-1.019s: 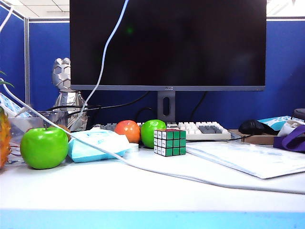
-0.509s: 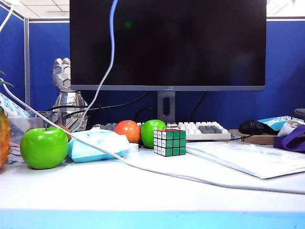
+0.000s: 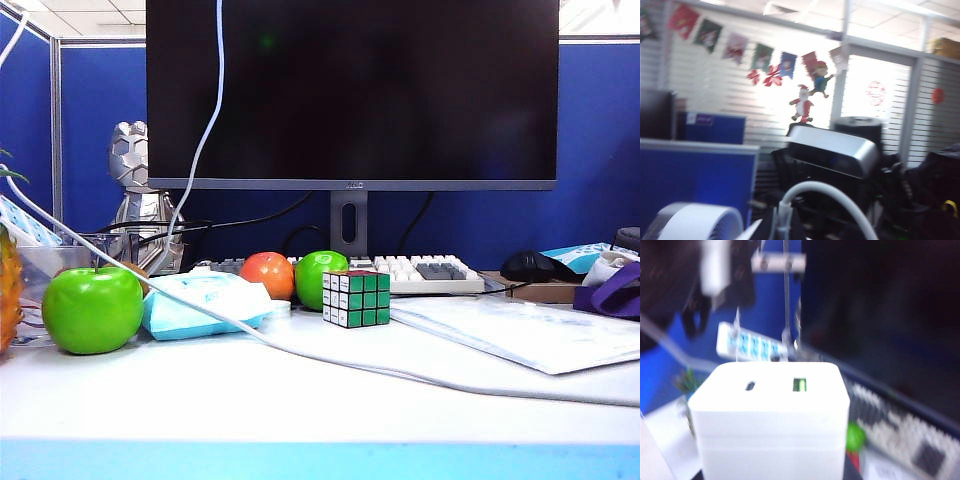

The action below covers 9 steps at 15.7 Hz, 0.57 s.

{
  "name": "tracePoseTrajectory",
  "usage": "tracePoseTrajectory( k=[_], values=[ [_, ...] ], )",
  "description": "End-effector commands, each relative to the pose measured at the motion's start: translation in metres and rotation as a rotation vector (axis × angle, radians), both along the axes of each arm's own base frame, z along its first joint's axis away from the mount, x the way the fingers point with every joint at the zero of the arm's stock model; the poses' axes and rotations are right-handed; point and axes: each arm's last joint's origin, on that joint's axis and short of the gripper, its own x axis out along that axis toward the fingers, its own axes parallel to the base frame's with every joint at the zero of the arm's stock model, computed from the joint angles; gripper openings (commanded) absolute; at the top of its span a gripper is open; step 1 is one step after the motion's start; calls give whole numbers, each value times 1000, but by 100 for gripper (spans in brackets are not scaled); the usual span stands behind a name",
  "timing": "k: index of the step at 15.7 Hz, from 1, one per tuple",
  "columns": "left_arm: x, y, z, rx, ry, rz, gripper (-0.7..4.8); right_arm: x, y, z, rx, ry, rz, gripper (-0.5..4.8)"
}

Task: Pick up the Type-C charging cable and the charging base, insert one end of the Type-C charger into the corresponding slot on the base, and finally place the plugged-in charger back on the table.

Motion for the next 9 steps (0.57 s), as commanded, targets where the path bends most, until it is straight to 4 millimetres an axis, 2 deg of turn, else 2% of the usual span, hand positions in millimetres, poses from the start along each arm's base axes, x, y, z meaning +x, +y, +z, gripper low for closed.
tracePoseTrajectory(
  k=[1,4,9],
  values=[
    [-7,5,7,-38,-31,-26,-5,5,8,10,69,-74,141,-5],
    [-10,8,10,-65,-41,-43,-5,16,18,8,68,-64,196,-5],
    [-12,9,12,-78,-48,-56,-6,23,24,9,80,-82,237,-5]
  ],
)
